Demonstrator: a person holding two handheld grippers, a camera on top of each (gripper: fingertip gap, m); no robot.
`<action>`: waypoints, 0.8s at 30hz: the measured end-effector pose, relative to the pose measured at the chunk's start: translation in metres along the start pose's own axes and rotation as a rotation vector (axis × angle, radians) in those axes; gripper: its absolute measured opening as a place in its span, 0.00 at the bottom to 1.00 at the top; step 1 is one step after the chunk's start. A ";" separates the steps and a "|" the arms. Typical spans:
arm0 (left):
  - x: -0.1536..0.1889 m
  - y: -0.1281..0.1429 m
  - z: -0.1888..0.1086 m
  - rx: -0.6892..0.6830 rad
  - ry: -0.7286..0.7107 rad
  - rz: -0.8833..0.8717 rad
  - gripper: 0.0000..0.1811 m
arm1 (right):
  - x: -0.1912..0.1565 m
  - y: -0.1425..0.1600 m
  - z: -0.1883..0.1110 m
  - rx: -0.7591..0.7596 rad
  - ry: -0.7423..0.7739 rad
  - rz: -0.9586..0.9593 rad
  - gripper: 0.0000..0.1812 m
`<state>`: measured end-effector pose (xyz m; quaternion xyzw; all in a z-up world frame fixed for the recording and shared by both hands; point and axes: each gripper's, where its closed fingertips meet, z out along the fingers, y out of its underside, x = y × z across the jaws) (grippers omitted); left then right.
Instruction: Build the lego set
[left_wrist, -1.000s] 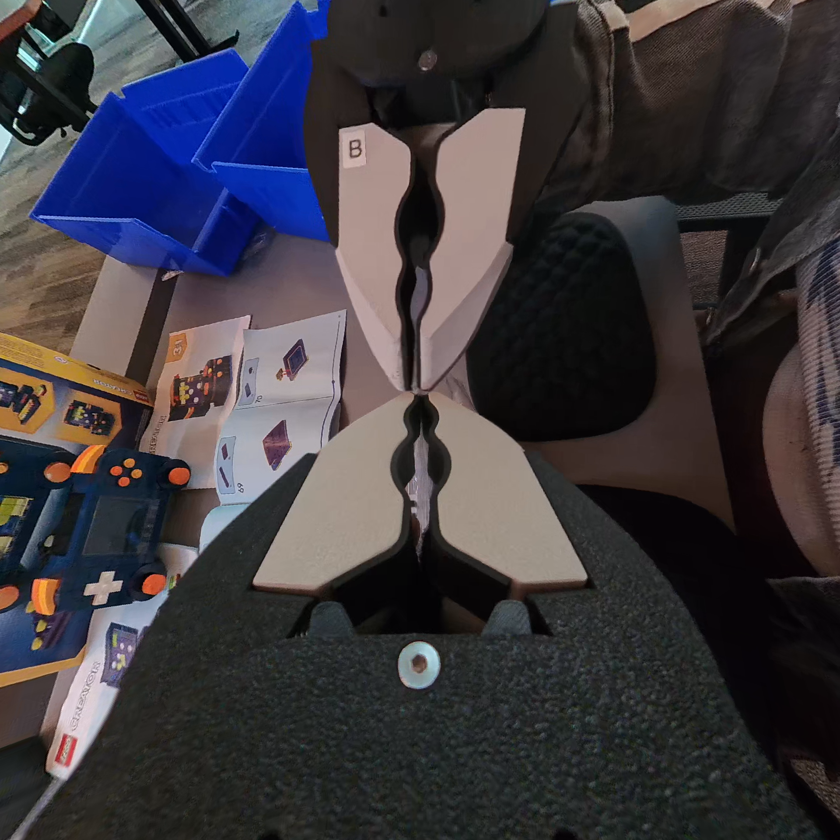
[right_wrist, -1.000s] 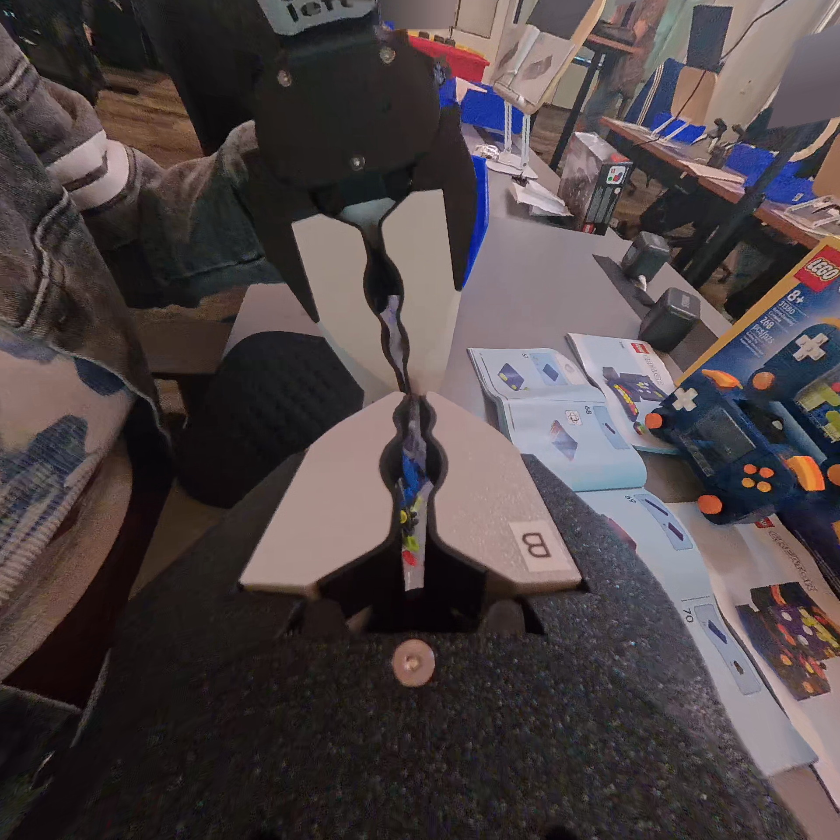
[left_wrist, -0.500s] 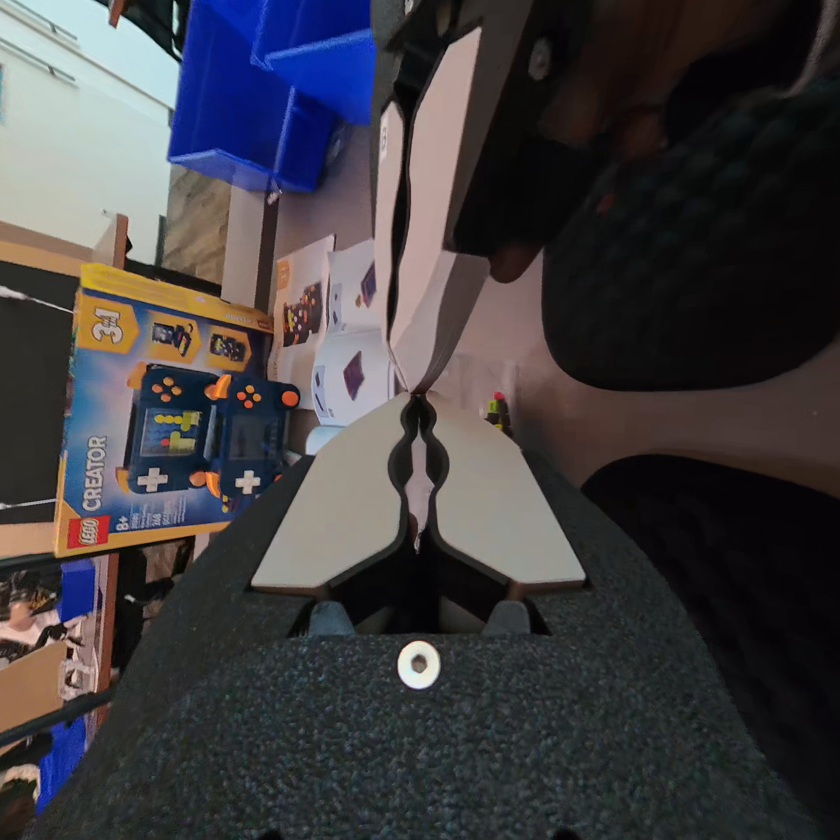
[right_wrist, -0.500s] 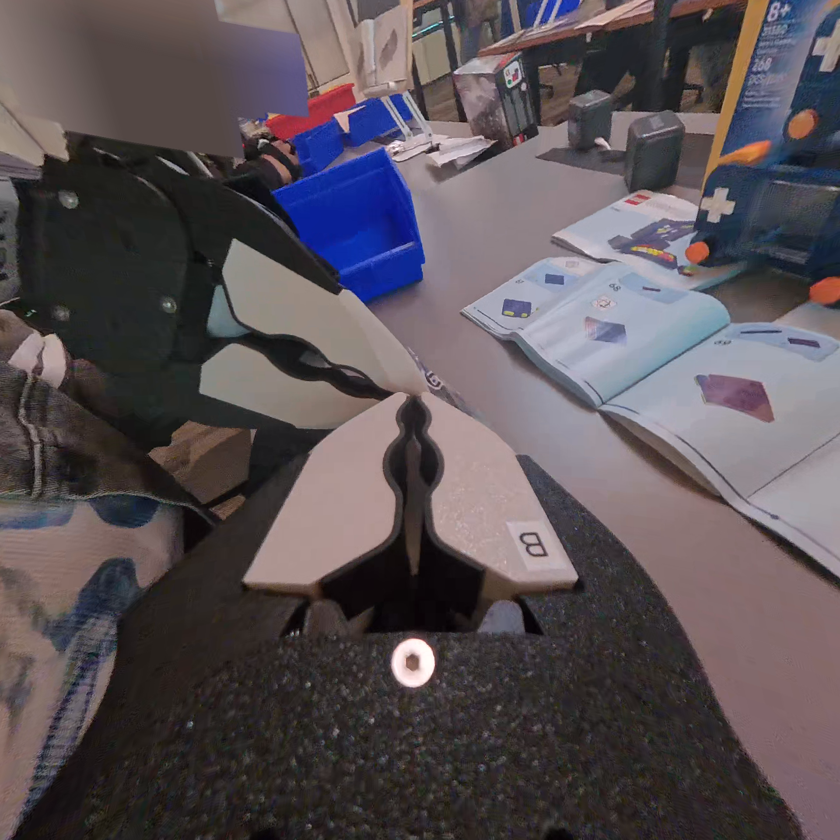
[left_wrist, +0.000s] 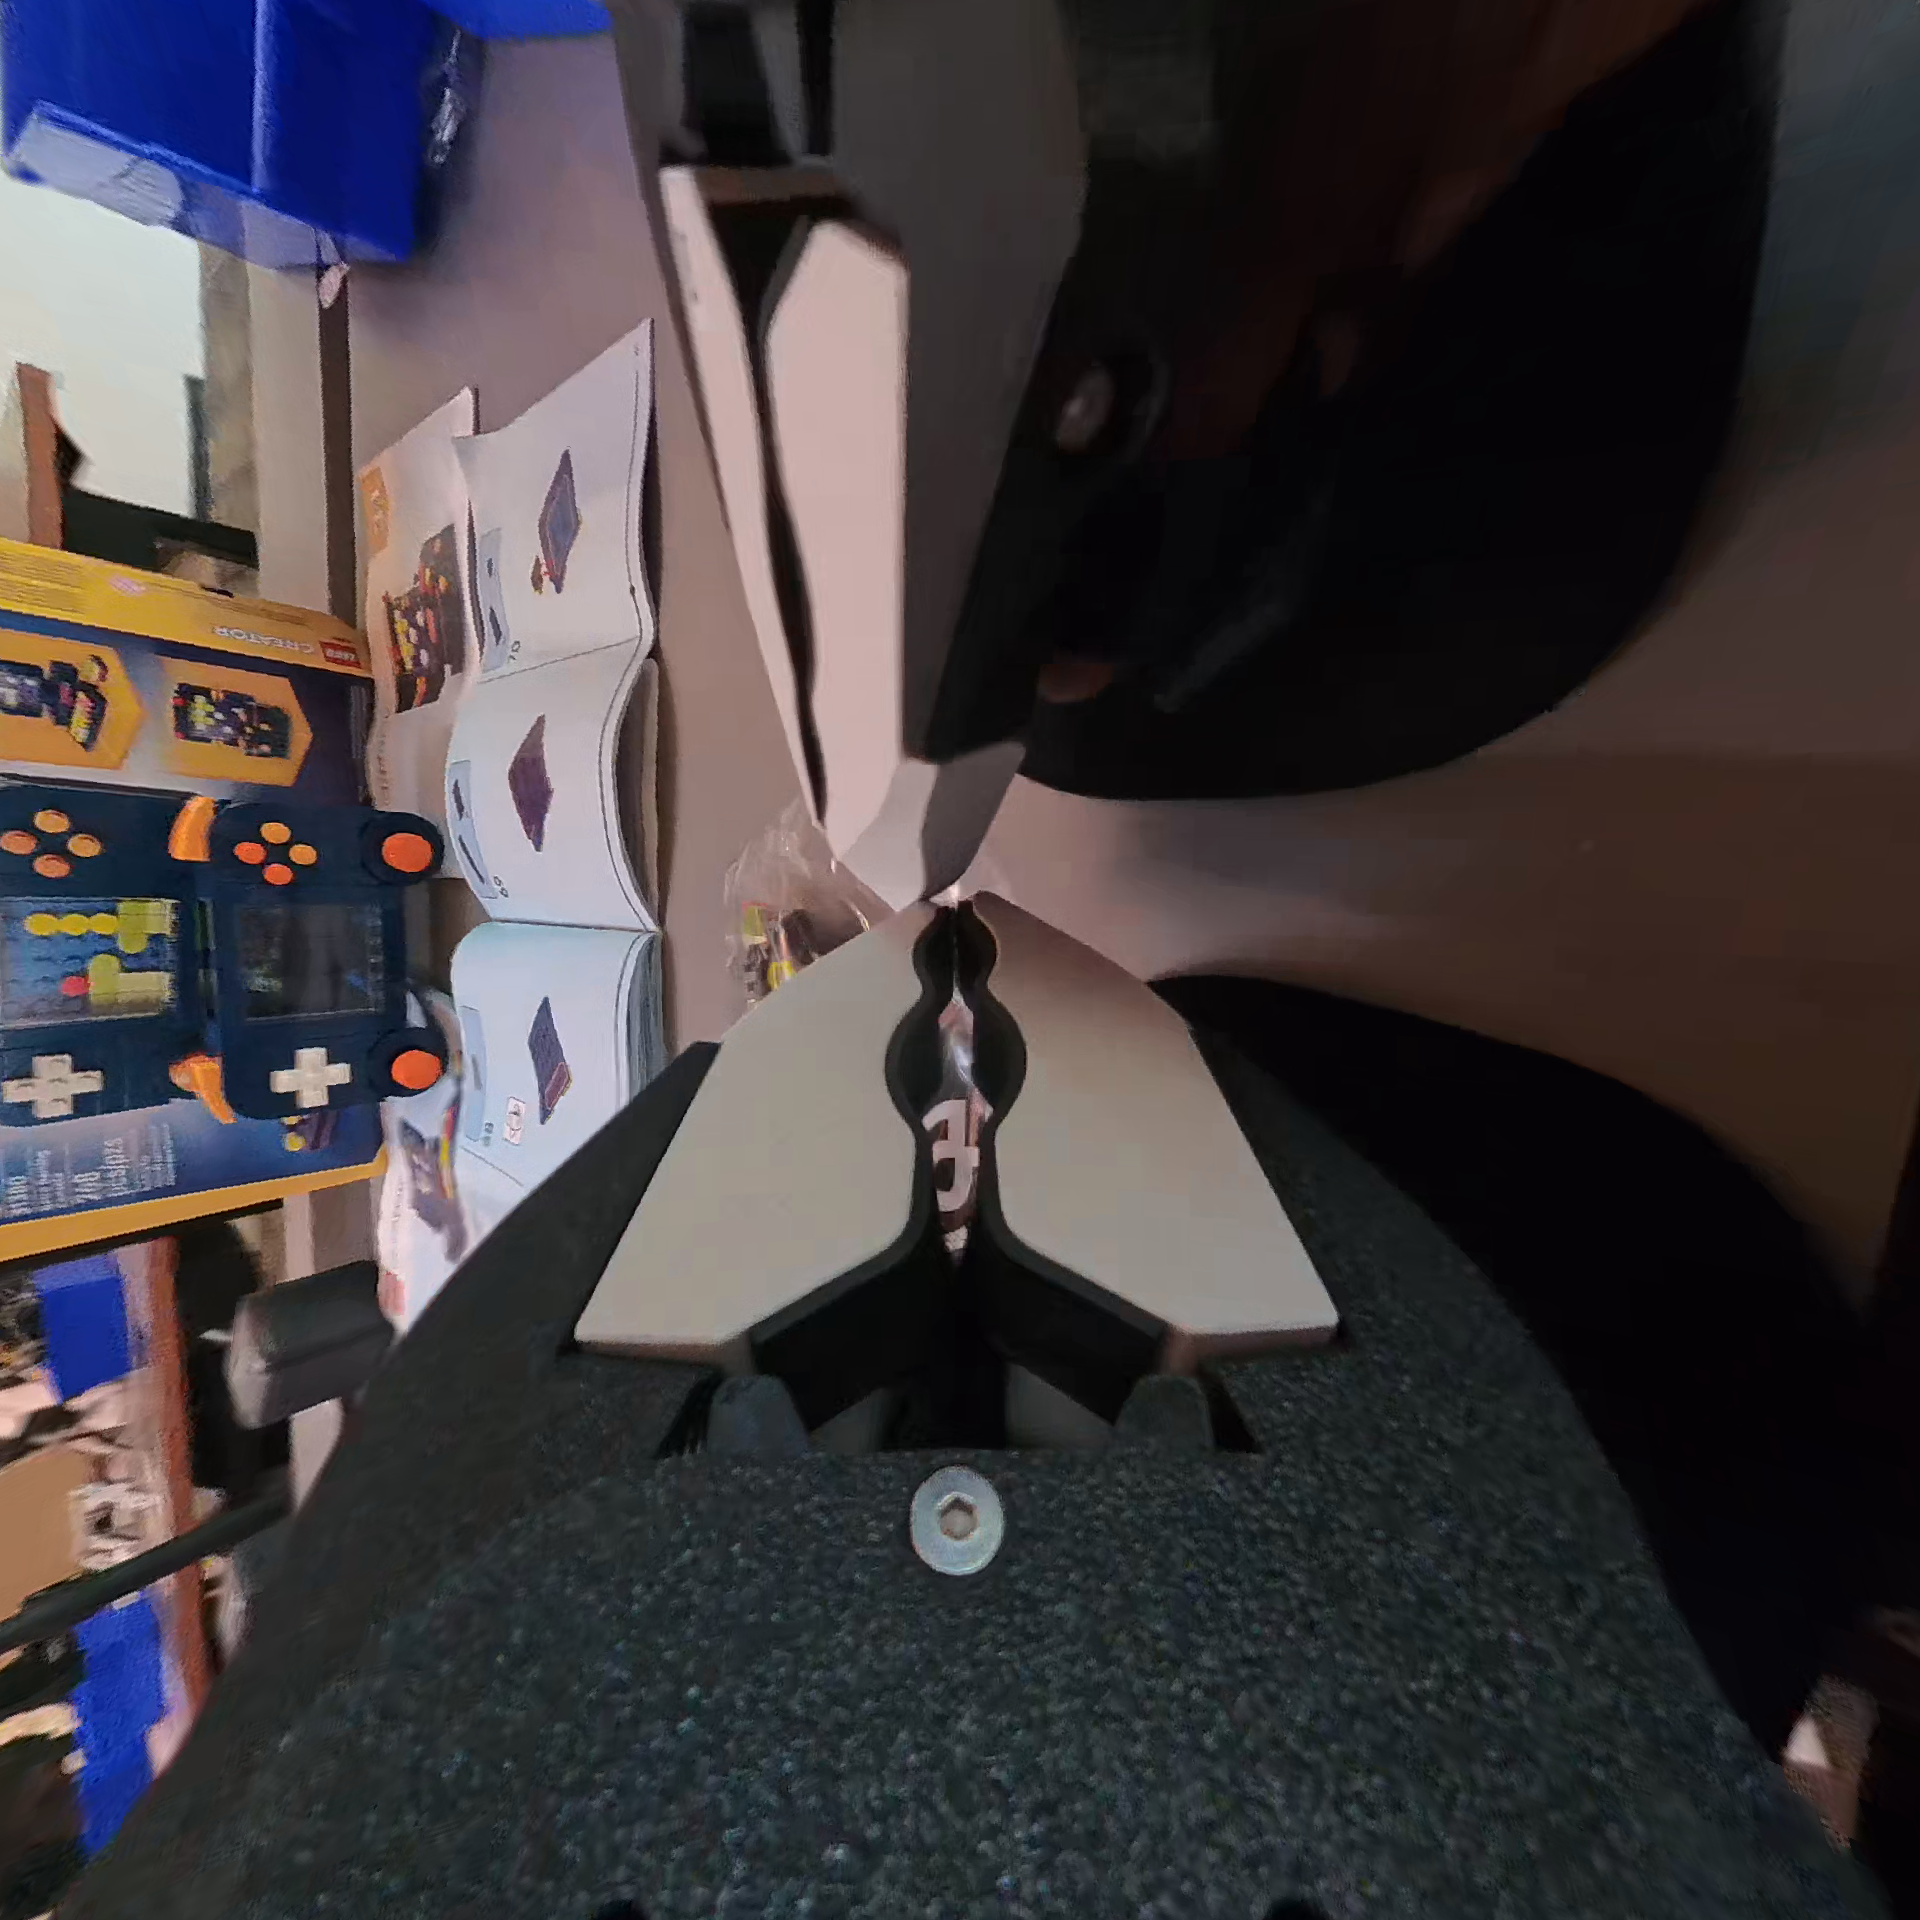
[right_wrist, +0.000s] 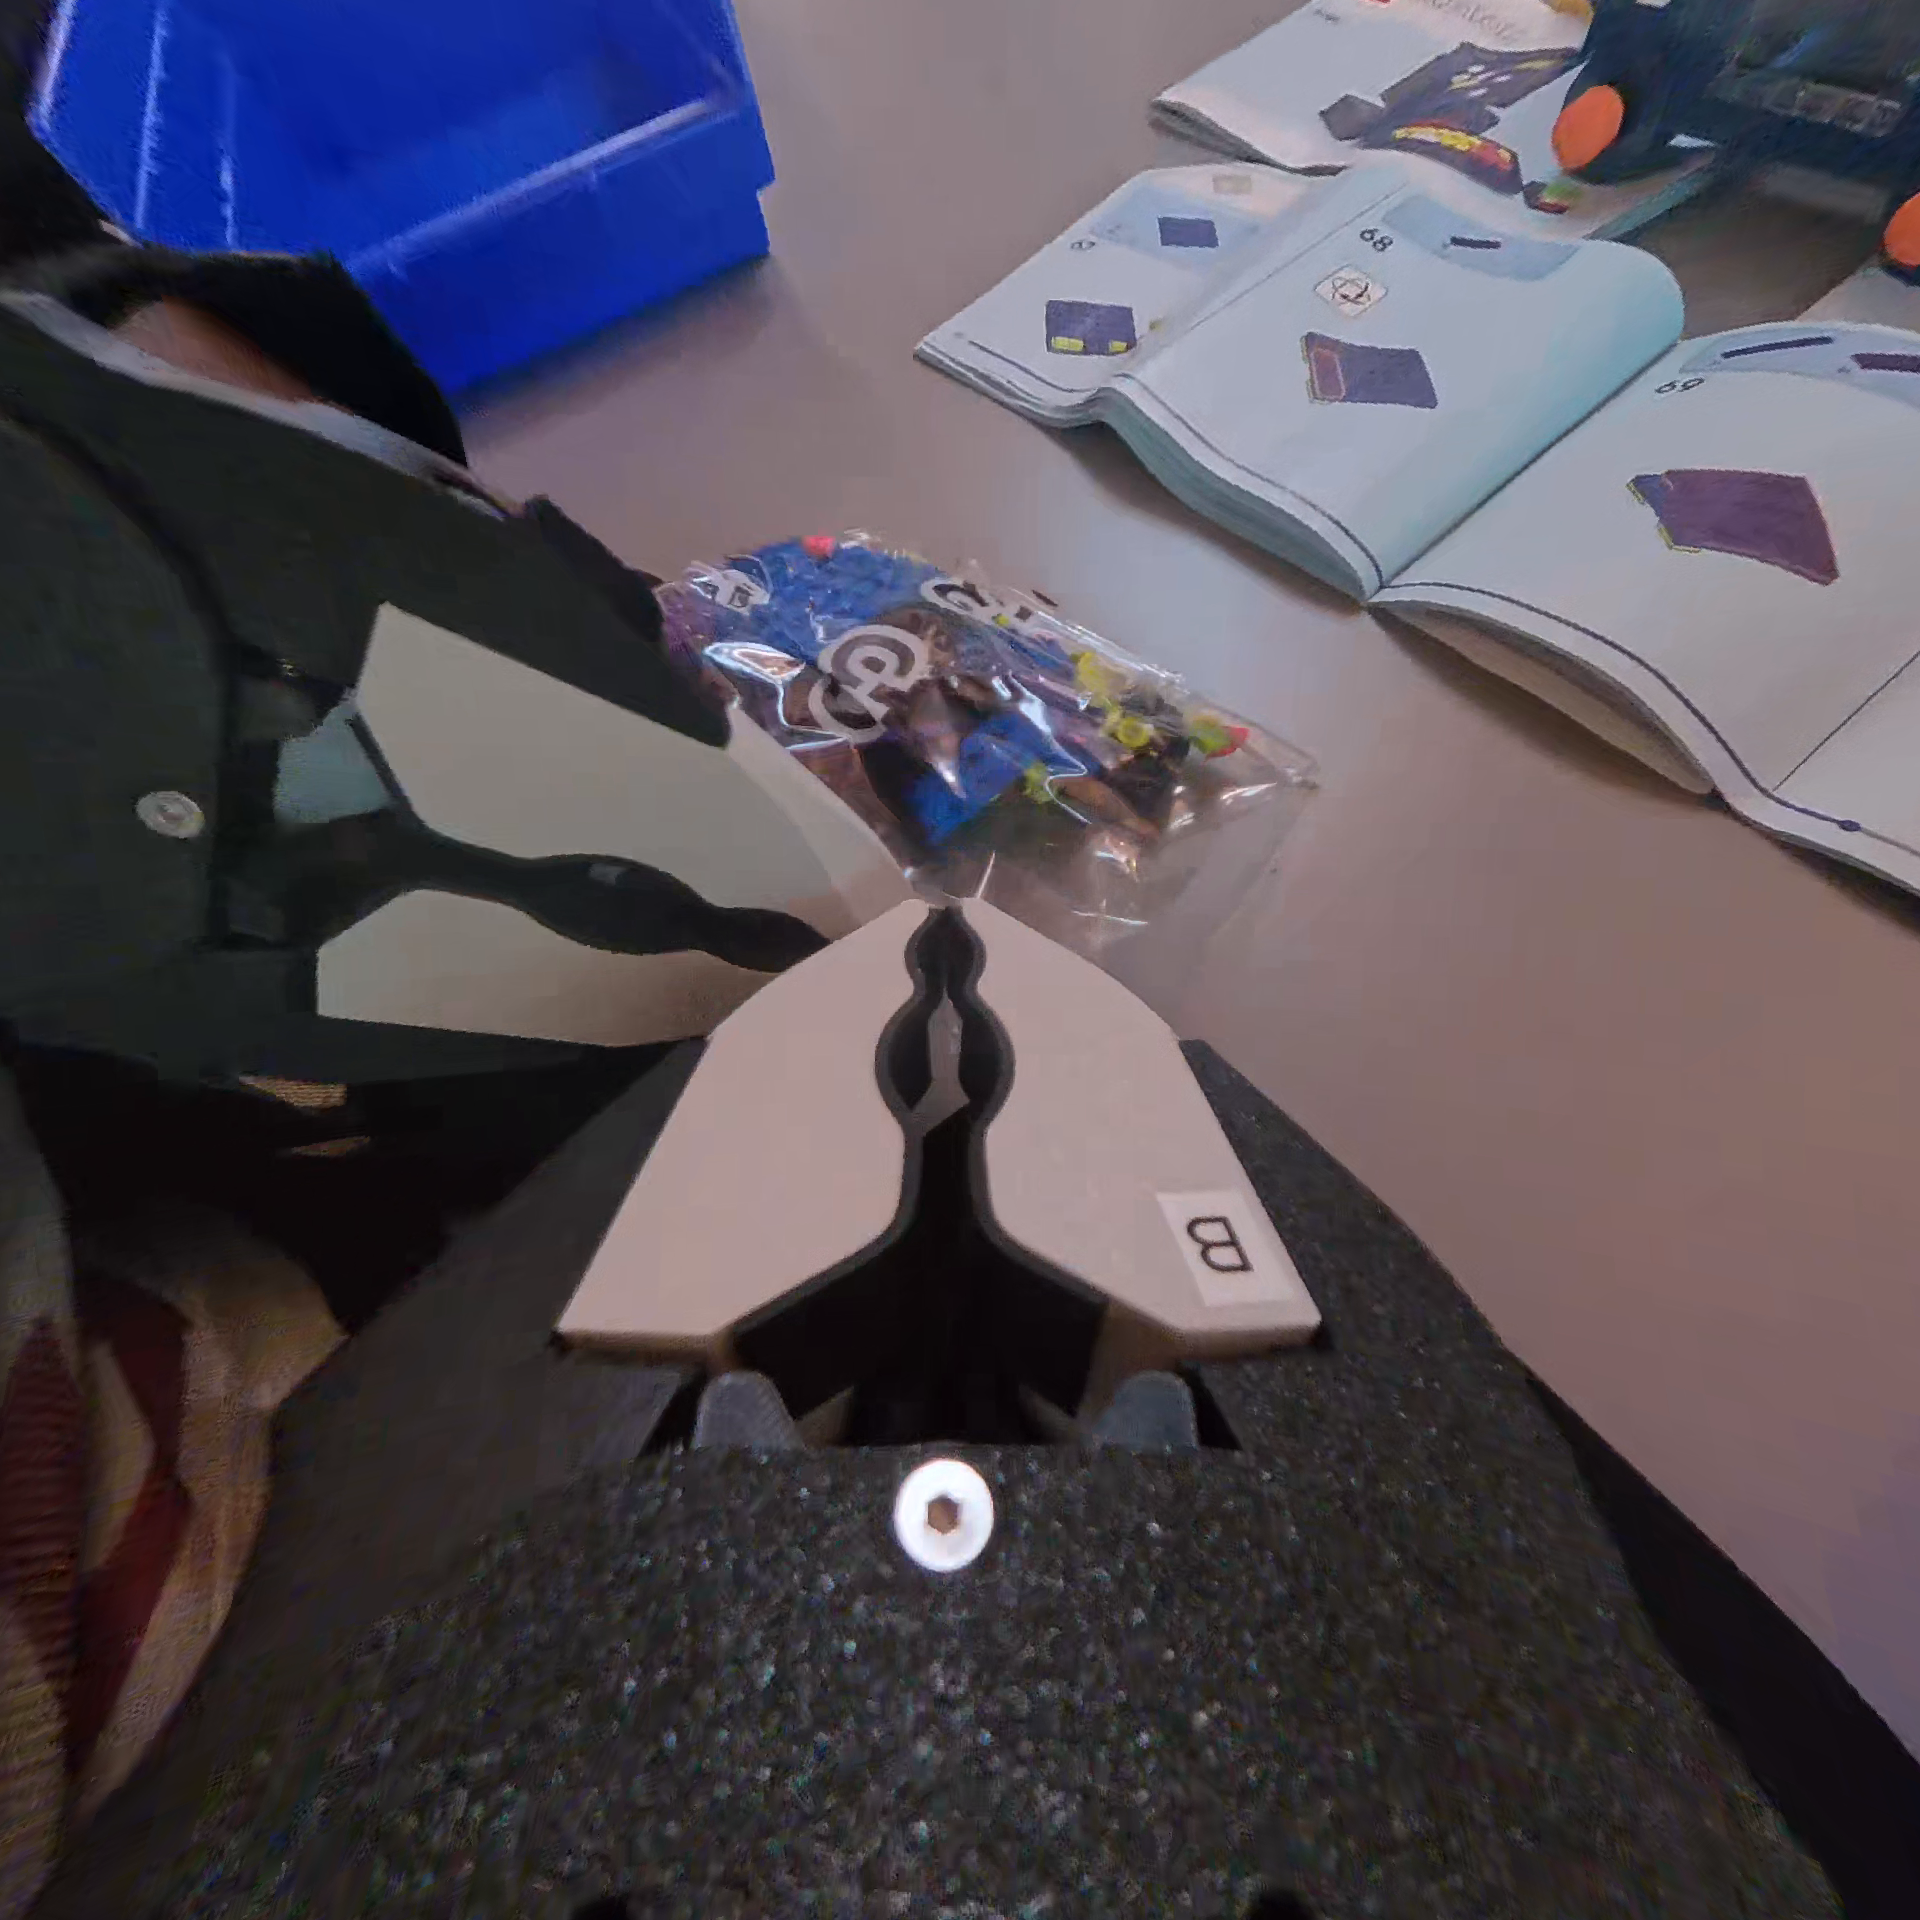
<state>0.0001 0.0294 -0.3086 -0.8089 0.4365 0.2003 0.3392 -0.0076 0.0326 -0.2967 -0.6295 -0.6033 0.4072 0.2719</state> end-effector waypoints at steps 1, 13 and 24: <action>0.002 0.000 0.002 -0.002 -0.012 0.022 0.00 | 0.001 0.002 0.001 -0.008 0.004 0.007 0.00; 0.022 0.000 0.004 0.193 0.251 -0.212 0.00 | 0.041 -0.035 -0.005 0.146 0.082 0.004 0.00; 0.012 -0.019 -0.020 0.391 0.237 -0.252 0.00 | 0.055 -0.045 -0.037 0.239 0.055 0.046 0.00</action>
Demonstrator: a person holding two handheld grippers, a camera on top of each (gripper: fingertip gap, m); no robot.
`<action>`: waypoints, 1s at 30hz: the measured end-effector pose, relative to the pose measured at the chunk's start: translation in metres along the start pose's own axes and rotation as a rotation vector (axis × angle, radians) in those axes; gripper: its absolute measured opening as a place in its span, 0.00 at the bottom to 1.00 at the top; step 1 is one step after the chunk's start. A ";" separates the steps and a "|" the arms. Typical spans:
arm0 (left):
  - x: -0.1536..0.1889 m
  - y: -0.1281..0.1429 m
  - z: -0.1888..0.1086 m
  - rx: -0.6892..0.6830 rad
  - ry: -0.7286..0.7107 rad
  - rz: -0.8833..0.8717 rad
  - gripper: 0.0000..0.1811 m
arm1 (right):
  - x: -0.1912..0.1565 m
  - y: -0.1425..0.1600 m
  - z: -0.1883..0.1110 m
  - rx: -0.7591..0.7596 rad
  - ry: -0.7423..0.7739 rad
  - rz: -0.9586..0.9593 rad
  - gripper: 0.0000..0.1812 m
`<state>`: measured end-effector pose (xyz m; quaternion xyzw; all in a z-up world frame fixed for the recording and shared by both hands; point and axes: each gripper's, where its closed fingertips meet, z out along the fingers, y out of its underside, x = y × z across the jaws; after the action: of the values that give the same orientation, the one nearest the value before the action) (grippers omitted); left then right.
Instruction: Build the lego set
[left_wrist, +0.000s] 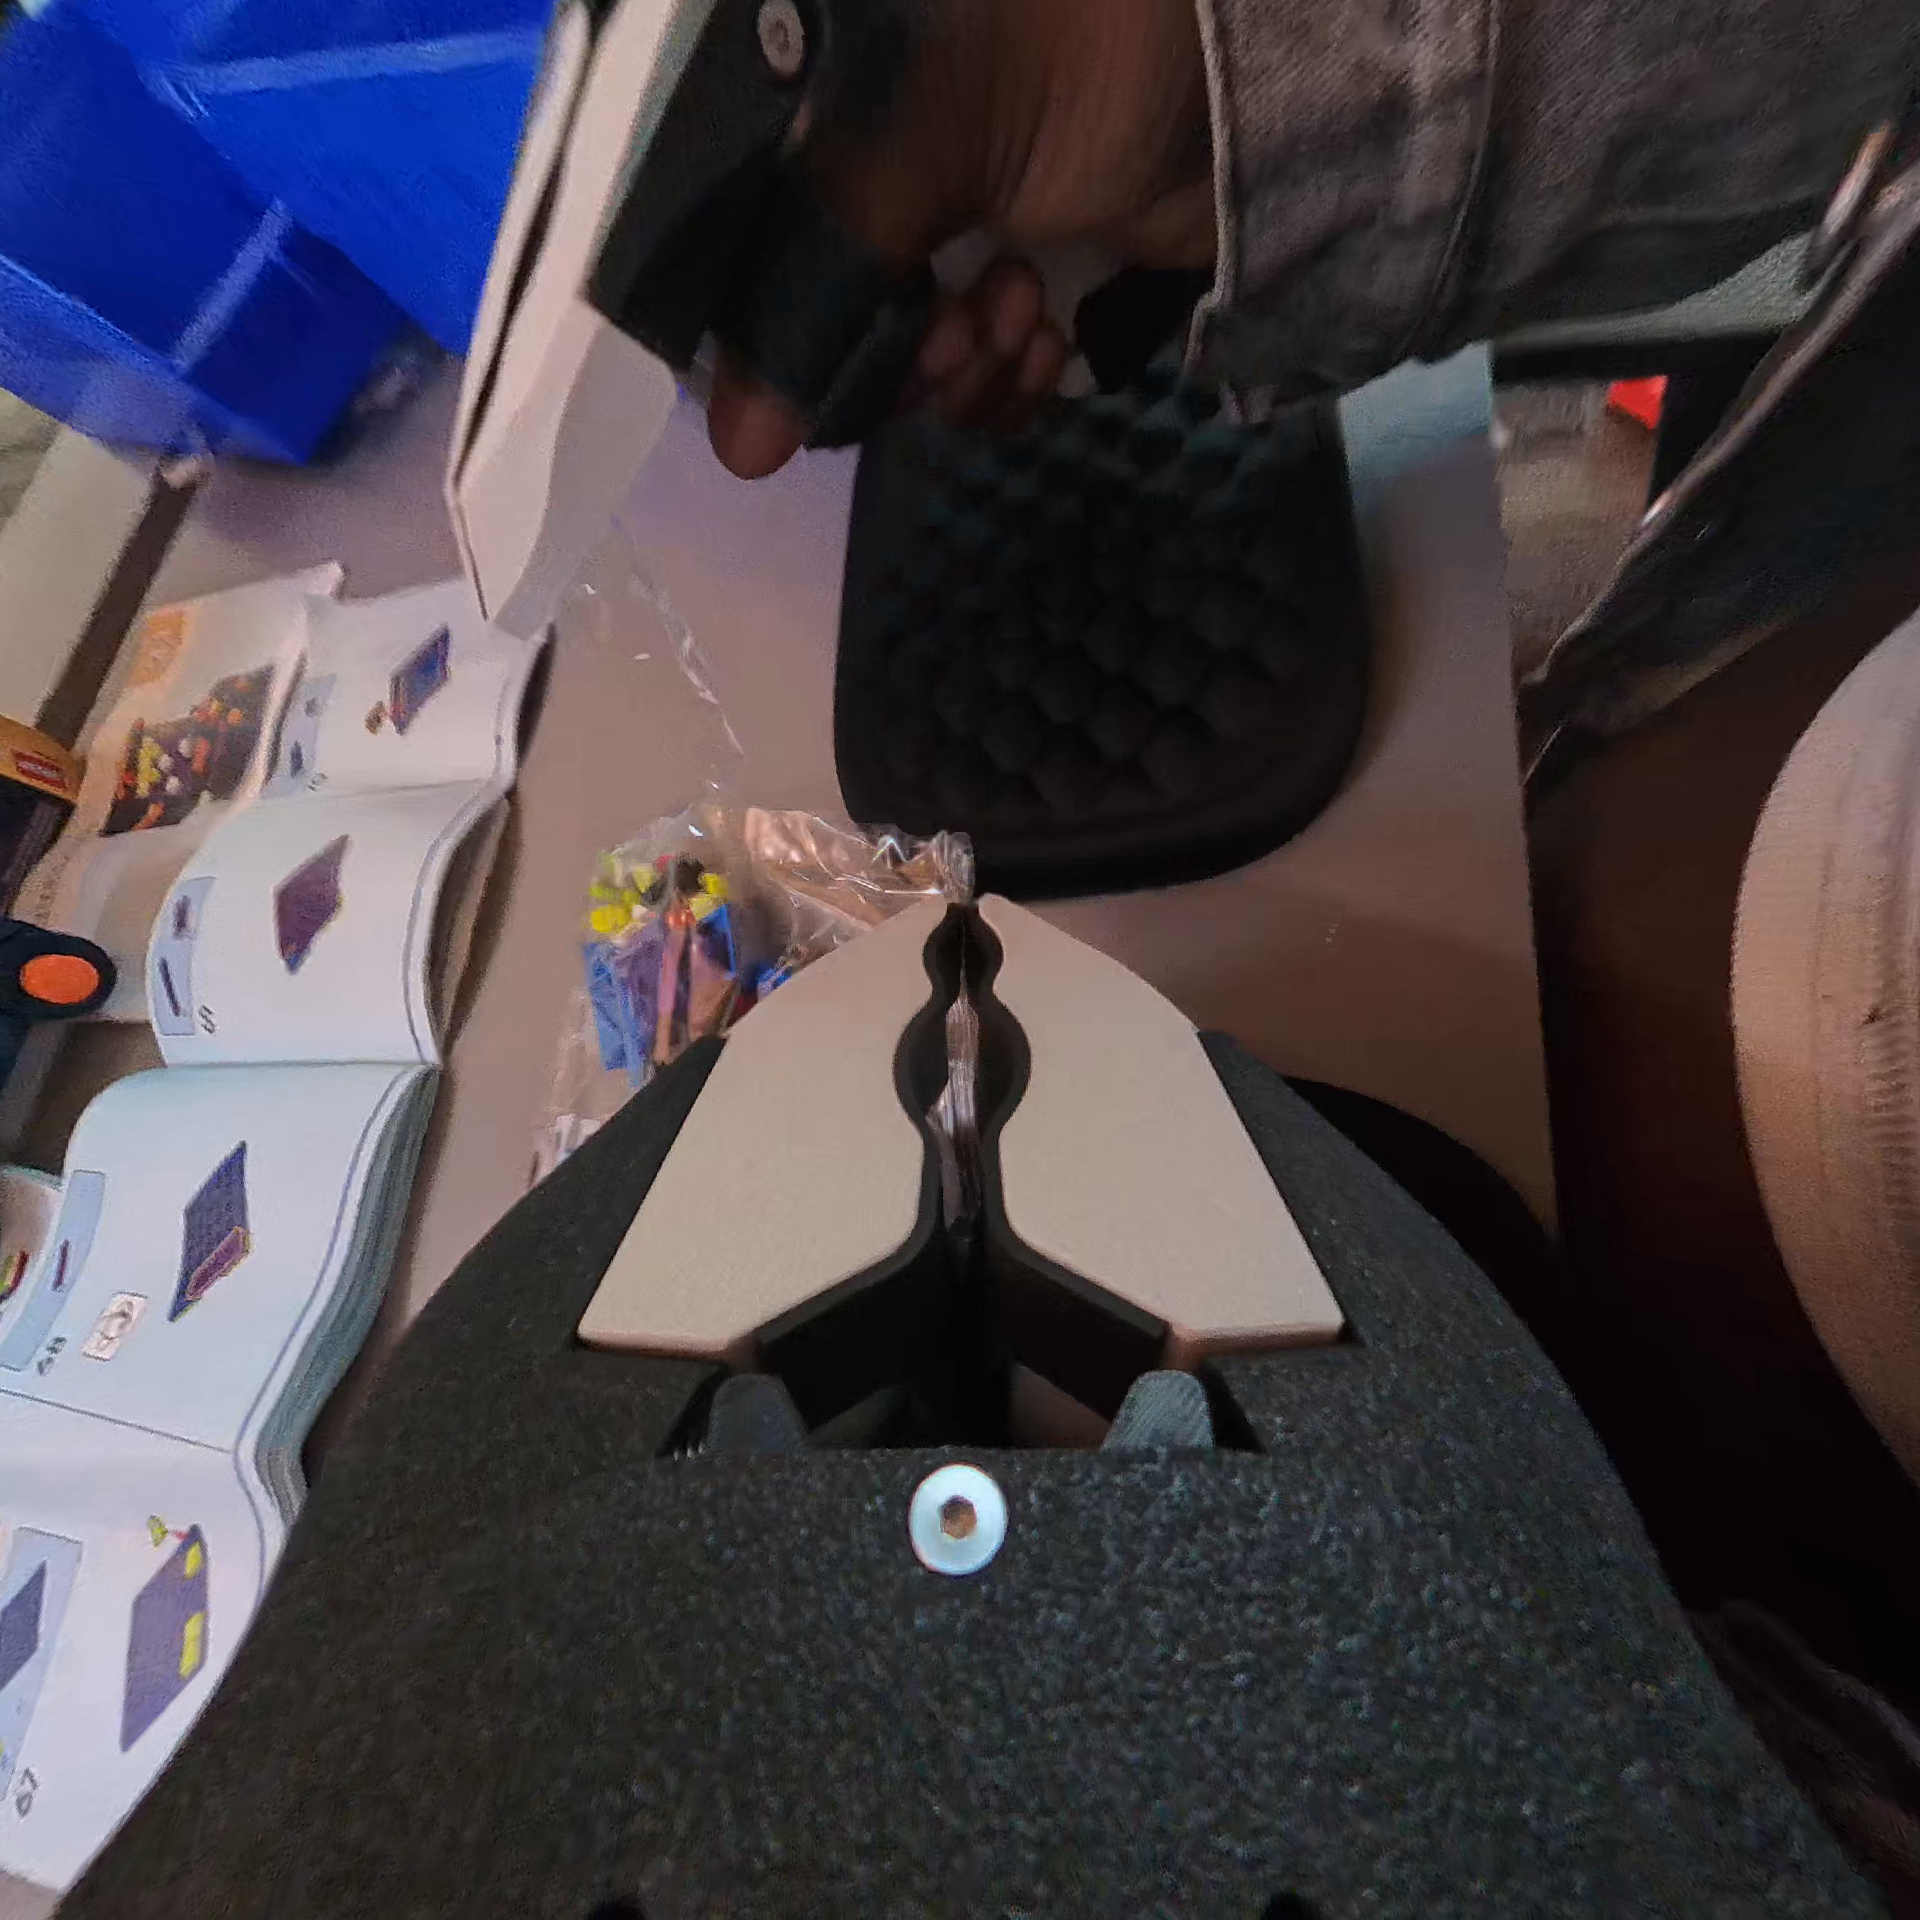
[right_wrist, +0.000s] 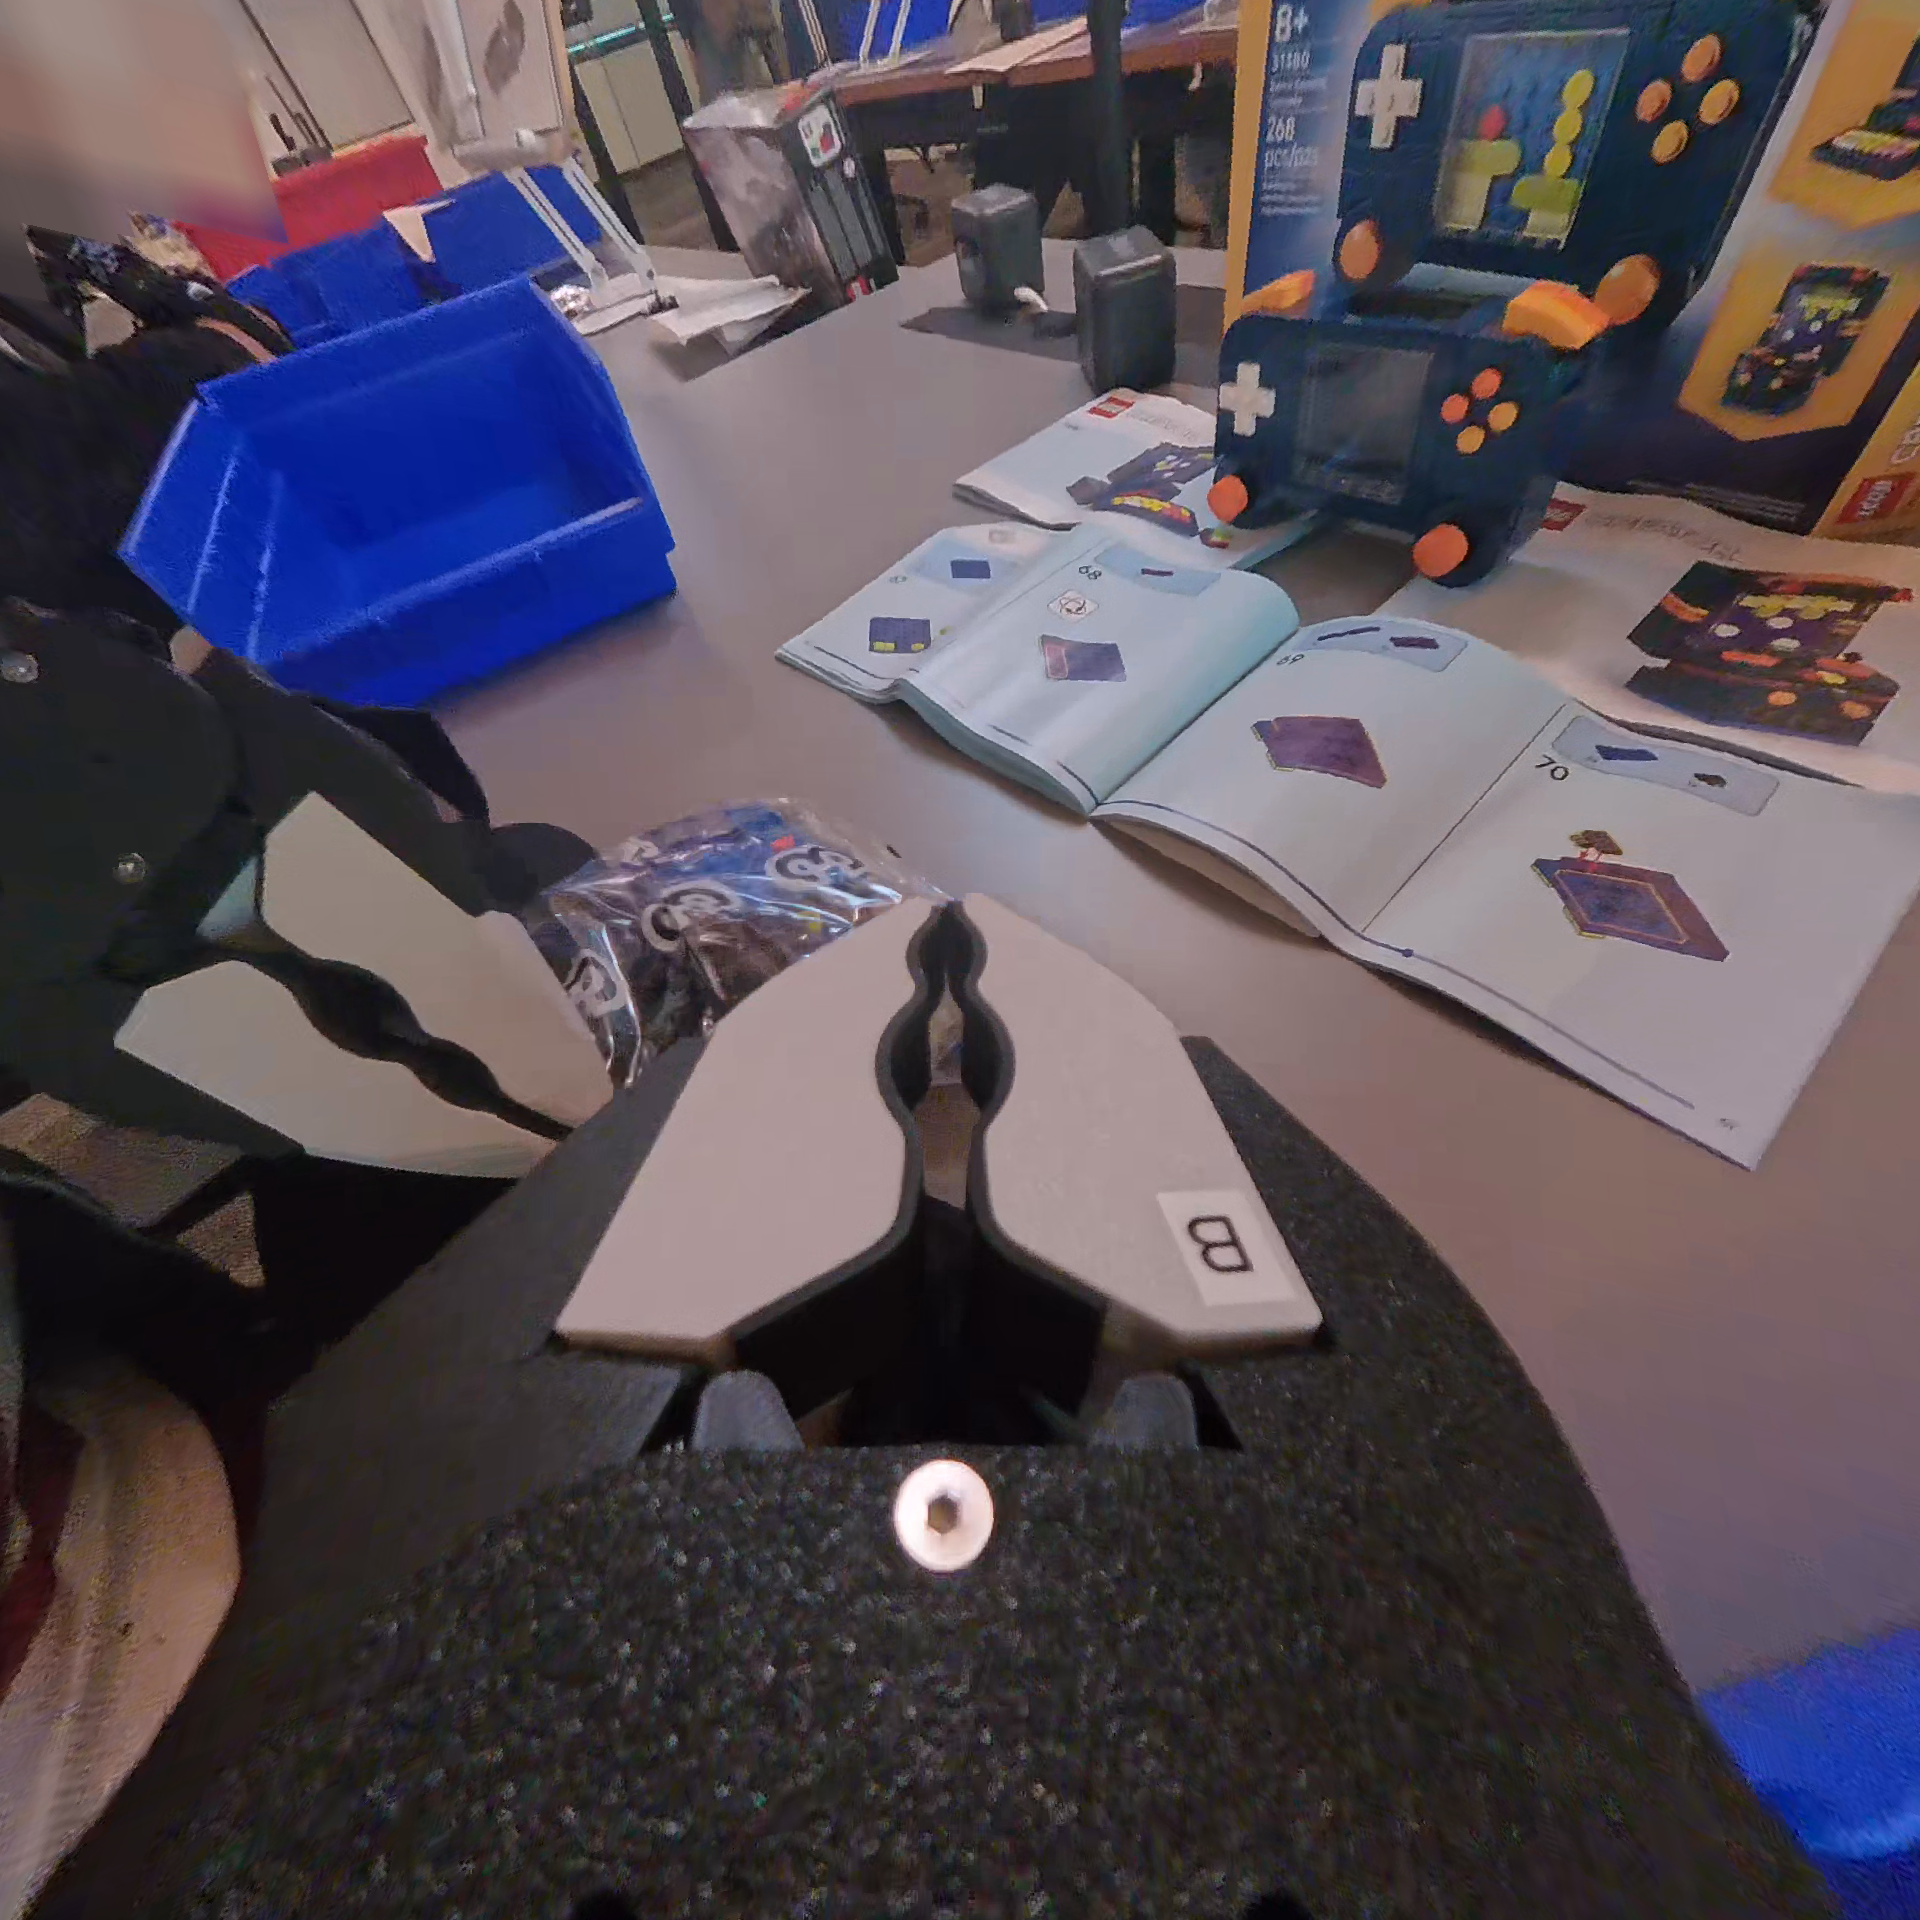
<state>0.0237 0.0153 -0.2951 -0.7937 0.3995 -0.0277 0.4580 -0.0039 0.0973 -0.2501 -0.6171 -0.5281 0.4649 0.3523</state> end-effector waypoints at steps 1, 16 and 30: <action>-0.001 -0.006 -0.005 0.047 -0.006 0.002 0.00 | 0.000 -0.005 -0.003 0.010 0.000 -0.015 0.00; -0.058 -0.035 -0.098 0.696 -0.112 -0.316 0.00 | 0.039 -0.090 -0.015 -0.048 0.077 -0.349 0.00; -0.069 -0.028 -0.108 0.777 -0.098 -0.411 0.00 | 0.180 -0.150 -0.060 -0.208 0.157 -0.283 0.00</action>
<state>-0.0504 -0.0079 -0.1889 -0.6260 0.1710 -0.2285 0.7257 0.0062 0.3063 -0.1288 -0.6042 -0.6258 0.3038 0.3887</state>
